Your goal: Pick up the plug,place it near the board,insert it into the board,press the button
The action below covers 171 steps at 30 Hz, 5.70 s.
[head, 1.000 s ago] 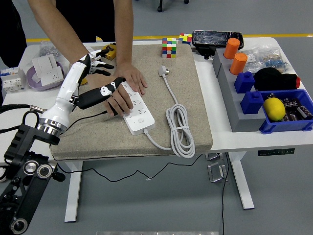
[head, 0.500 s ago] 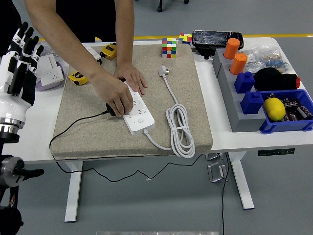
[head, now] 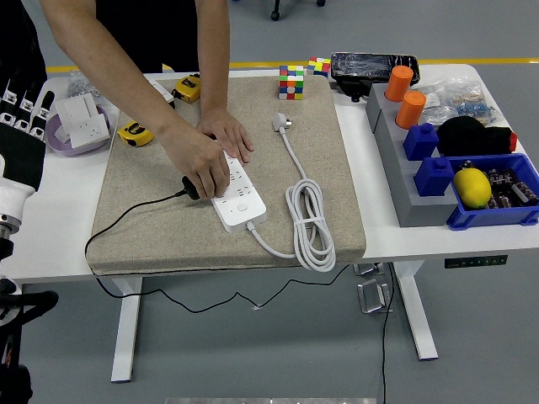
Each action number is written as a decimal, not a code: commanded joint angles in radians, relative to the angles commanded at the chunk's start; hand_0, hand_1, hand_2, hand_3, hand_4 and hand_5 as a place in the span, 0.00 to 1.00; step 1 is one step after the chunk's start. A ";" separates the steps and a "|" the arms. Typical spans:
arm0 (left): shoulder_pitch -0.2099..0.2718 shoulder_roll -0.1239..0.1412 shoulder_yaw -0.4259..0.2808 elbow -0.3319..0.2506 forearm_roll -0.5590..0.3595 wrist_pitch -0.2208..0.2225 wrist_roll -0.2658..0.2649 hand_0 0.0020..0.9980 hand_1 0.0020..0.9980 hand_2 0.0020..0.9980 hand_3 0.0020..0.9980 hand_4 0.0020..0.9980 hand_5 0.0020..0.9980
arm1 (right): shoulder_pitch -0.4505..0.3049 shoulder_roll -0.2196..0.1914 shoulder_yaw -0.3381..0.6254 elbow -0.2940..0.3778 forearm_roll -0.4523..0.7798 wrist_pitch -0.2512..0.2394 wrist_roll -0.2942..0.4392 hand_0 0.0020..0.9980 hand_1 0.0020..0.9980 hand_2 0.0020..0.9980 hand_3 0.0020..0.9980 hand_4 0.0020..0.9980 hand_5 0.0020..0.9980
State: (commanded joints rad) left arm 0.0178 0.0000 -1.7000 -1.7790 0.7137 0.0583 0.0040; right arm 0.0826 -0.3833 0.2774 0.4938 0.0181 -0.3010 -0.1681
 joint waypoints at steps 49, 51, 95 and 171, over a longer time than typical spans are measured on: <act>0.057 0.127 0.259 0.000 1.555 0.014 -0.072 0.14 0.00 0.12 0.84 0.60 0.00 | 0.015 -0.002 0.012 0.000 0.005 -0.028 0.012 1.00 0.88 0.81 0.82 1.00 1.00; 0.052 0.121 0.284 0.000 1.555 -0.002 -0.069 0.14 0.00 0.12 0.84 0.60 0.00 | 0.015 -0.002 0.014 0.002 0.001 -0.032 0.013 1.00 0.88 0.81 0.82 1.00 1.00; -0.235 0.078 0.546 0.479 1.555 -0.182 0.032 0.14 0.00 0.16 0.88 0.65 0.00 | 0.017 -0.004 -0.002 0.001 0.013 -0.046 0.017 1.00 0.87 0.80 0.82 1.00 1.00; -0.257 0.073 0.491 0.321 1.515 -0.224 0.034 0.16 0.01 0.18 0.85 0.64 0.00 | 0.022 -0.004 -0.001 0.002 0.020 -0.047 0.019 1.00 0.87 0.80 0.82 1.00 1.00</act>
State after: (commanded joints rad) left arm -0.2393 0.0727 -1.2092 -1.4582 2.2291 -0.1654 0.0384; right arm 0.1043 -0.3875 0.2768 0.4954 0.0381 -0.3479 -0.1495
